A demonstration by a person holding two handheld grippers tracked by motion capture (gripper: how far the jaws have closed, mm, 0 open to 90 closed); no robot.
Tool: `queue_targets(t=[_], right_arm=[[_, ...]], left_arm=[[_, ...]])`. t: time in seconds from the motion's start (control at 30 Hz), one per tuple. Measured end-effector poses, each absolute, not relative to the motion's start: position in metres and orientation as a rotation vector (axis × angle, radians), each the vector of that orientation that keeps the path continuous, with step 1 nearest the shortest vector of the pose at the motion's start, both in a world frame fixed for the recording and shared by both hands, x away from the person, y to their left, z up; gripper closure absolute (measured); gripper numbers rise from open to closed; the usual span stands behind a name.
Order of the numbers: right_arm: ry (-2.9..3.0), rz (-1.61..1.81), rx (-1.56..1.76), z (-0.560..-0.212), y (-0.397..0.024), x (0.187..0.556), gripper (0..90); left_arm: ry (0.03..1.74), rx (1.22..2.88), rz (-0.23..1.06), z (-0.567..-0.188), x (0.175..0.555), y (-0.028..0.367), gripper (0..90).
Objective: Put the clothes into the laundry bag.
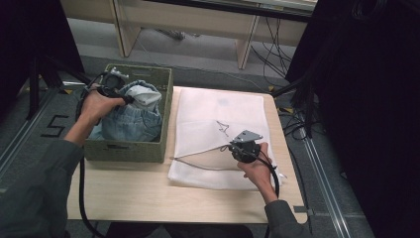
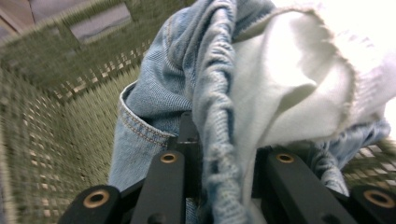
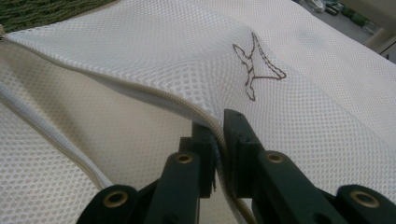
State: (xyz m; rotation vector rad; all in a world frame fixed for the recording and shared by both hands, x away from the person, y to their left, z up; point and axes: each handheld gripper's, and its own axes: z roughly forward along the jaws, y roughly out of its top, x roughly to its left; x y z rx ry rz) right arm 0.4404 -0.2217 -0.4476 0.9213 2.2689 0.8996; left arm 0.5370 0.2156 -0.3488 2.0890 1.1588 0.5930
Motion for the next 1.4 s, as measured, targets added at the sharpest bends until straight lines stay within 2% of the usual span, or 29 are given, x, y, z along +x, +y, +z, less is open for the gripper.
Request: queue_targets(t=[0.37, 0.47, 0.63, 0.83, 1.0, 1.4], right_arm=[[2.274, 0.906, 0.921, -0.447, -0.223, 0.440, 83.5], [2.268, 0.898, 0.919, -0.447, -0.222, 0.440, 83.6], [2.271, 0.904, 0.927, -0.446, -0.222, 0.440, 83.6], [2.268, 0.904, 0.927, -0.446, -0.222, 0.440, 83.6], [2.269, 0.902, 0.924, -0.446, -0.222, 0.440, 83.6], [2.272, 0.902, 0.923, -0.446, -0.223, 0.441, 83.8]], left_arm=[[1.010, 2.099, 0.633, -0.274, 0.502, 0.216, 75.1], [0.947, 2.075, 0.633, -0.244, 0.483, 0.216, 75.2], [0.871, 2.049, 0.601, -0.217, 0.460, 0.213, 75.3], [0.763, 2.037, 0.555, -0.202, 0.433, 0.204, 75.3], [0.644, 2.001, 0.454, -0.191, 0.404, 0.190, 75.4], [0.473, 1.995, 0.403, -0.166, 0.360, 0.161, 75.7]])
